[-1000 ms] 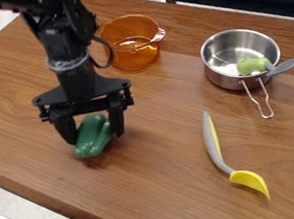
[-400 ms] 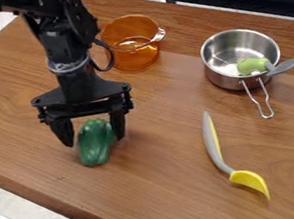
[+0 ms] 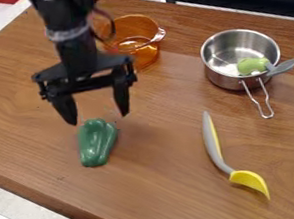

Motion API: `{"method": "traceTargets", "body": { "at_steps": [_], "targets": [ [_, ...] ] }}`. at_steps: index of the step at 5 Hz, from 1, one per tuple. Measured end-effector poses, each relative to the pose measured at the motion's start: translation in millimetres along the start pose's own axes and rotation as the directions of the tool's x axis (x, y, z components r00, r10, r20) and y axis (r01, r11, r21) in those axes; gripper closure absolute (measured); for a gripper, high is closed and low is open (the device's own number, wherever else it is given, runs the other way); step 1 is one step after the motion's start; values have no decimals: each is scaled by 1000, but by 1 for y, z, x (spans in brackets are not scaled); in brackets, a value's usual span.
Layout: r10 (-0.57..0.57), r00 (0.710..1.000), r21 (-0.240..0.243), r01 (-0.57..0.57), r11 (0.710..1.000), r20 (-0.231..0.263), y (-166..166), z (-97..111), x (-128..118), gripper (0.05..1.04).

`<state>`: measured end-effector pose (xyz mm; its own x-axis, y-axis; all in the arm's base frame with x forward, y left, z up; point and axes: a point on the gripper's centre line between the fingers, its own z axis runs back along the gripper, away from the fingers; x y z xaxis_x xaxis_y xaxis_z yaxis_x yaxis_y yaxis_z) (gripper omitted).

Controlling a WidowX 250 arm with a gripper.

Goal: Get the green object out from the brown pot

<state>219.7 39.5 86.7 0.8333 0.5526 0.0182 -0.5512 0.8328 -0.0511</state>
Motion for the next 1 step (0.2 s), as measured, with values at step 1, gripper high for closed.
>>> {"method": "traceTargets", "body": {
  "at_steps": [1],
  "targets": [
    [42,998,-40,-40,998,48,-15,13,13,84]
  ]
}}
